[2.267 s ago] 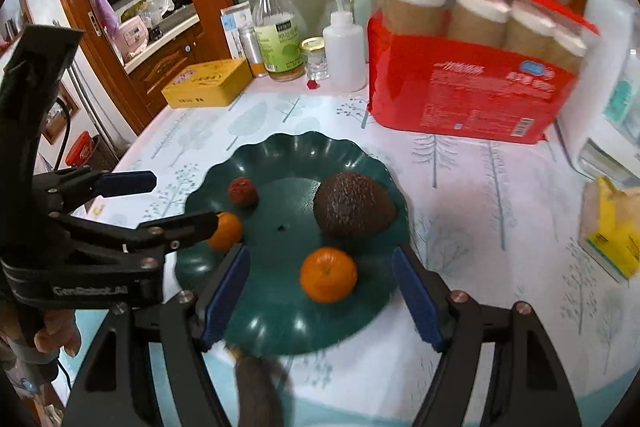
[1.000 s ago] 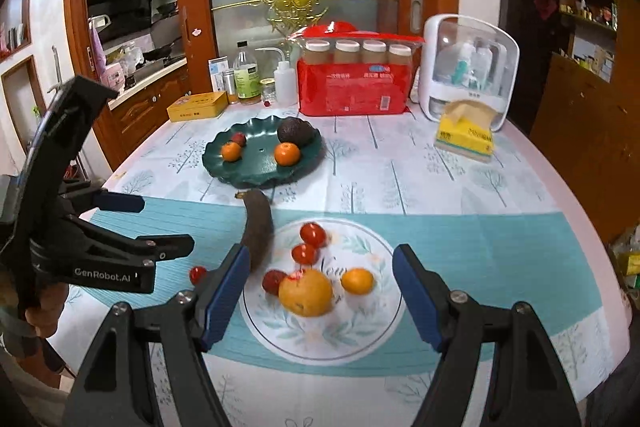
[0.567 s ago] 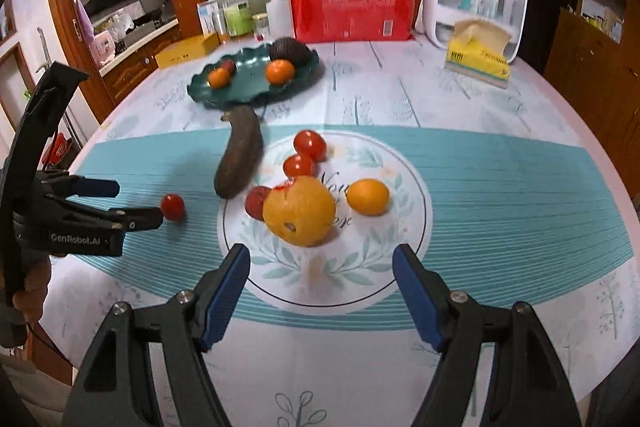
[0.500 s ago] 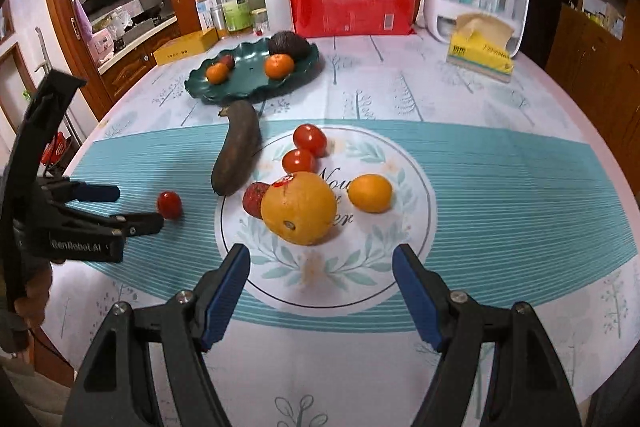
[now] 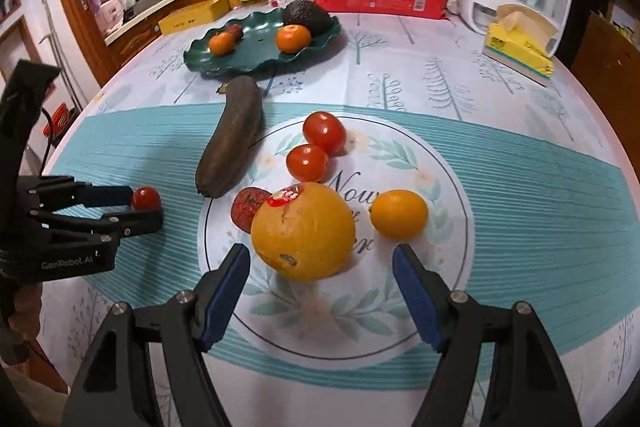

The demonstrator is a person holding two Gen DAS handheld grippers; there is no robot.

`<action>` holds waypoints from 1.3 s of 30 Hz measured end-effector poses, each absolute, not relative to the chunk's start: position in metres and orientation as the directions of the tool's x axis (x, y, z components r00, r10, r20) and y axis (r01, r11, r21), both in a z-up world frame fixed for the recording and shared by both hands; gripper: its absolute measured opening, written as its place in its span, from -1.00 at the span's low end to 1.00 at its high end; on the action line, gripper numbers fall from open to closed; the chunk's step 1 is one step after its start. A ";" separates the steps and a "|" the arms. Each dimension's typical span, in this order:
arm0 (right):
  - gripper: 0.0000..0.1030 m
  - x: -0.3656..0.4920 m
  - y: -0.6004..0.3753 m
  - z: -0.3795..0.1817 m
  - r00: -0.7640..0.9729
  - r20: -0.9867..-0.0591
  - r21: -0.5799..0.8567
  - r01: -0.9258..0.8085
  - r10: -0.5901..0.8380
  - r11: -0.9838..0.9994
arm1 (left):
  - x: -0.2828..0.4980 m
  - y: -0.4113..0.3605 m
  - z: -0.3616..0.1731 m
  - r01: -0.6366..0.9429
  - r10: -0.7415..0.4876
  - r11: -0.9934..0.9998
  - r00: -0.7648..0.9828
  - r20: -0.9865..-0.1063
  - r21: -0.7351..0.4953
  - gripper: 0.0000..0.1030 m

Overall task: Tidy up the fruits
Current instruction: 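Grasp the red tomato with the left tool while the right tool grasps the grapefruit, then carry the tomato and grapefruit over the green plate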

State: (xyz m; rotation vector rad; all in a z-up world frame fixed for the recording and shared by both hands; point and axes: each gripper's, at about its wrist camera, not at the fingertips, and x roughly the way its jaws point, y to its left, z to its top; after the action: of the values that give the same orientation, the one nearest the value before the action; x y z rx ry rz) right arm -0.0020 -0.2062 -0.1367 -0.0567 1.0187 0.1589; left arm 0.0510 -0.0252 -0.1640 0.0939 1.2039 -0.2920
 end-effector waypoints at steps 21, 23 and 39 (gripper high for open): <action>0.02 0.007 -0.207 -0.144 0.503 -0.839 0.102 -0.228 0.207 0.968 | 0.040 -0.038 -0.159 0.300 -0.232 0.945 0.325 -0.917 -0.132 -0.52; 0.02 0.005 -0.209 -0.143 0.496 -0.842 0.113 -0.225 0.213 0.968 | 0.037 -0.039 -0.154 0.306 -0.242 0.942 0.336 -0.910 -0.137 -0.52; 0.00 -0.012 -0.200 -0.063 0.559 -0.777 0.187 -0.237 0.291 0.953 | 0.057 -0.022 -0.037 0.325 -0.367 0.918 0.487 -0.793 -0.225 -0.53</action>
State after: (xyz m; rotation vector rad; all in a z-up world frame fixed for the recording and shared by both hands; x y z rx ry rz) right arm -0.0119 -0.1997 -0.0631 0.0633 0.9274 0.3114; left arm 0.0572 -0.0224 -0.0369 -0.0469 0.9754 -0.4213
